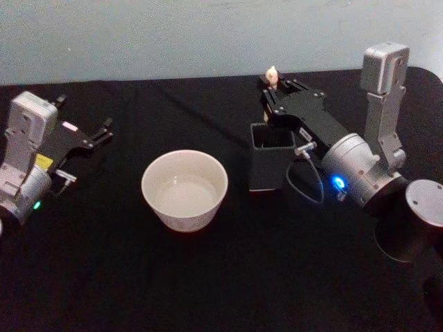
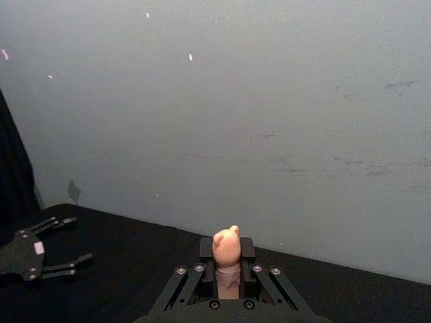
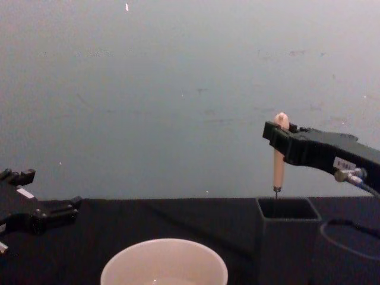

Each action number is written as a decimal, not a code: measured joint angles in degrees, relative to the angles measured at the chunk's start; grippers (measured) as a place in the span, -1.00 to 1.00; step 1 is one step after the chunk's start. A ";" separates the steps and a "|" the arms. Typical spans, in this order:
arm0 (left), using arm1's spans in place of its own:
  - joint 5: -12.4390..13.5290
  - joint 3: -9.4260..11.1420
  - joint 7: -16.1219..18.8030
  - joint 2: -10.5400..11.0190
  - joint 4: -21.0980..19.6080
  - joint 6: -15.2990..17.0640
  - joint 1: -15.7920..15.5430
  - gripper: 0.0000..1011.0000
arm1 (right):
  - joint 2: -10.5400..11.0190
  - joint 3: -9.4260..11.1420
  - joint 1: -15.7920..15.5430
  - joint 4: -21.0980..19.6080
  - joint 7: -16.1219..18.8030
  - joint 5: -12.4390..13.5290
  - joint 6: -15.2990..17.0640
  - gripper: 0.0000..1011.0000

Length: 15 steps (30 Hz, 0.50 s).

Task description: Pick up the stirring spoon with one hand, stir inside the cup, then place it back in its original position.

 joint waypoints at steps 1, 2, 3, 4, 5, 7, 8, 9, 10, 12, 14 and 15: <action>0.00 0.00 0.00 0.00 0.00 0.00 0.00 0.98 | -0.33 0.00 0.12 0.45 -0.19 -0.33 -0.18 -0.56; 0.00 0.00 0.00 0.00 0.00 0.00 0.00 0.98 | -0.48 0.00 0.20 0.70 -0.26 -0.52 -0.24 -0.56; 0.00 0.00 0.00 0.00 0.00 0.00 0.00 0.98 | -0.65 0.01 0.27 0.94 -0.36 -0.68 -0.28 -0.56; 0.00 0.00 0.00 0.00 0.00 0.00 0.00 0.98 | -0.80 0.00 0.32 1.17 -0.48 -0.89 -0.32 -0.56; 0.00 0.00 0.00 0.00 0.00 0.00 0.00 0.98 | -1.11 0.00 0.42 1.65 -0.68 -1.31 -0.42 -0.56; 0.00 0.00 0.00 0.00 0.00 0.00 0.00 0.98 | -1.49 -0.01 0.54 2.33 -0.91 -1.97 -0.61 -0.56; 0.00 0.00 0.00 0.00 0.00 0.00 0.00 0.98 | -1.60 -0.01 0.57 2.53 -0.98 -2.15 -0.64 -0.56; 0.00 0.00 0.00 0.00 0.00 0.00 0.00 0.98 | -1.82 -0.02 0.61 3.02 -1.09 -2.56 -0.72 -0.56; 0.00 0.00 0.00 0.00 0.00 0.00 0.00 0.98 | -1.93 -0.02 0.62 3.27 -1.11 -2.80 -0.73 -0.56; 0.00 0.00 0.00 0.00 0.00 0.00 0.00 0.98 | -2.14 -0.03 0.66 3.66 -1.12 -3.18 -0.73 -0.56; 0.00 0.00 0.00 0.00 0.00 0.00 0.00 0.98 | -2.42 -0.02 0.71 4.17 -1.12 -3.64 -0.73 -0.56; 0.00 0.00 0.00 0.00 0.00 0.00 0.00 0.98 | -2.49 0.00 0.71 4.29 -1.12 -3.79 -0.72 -0.56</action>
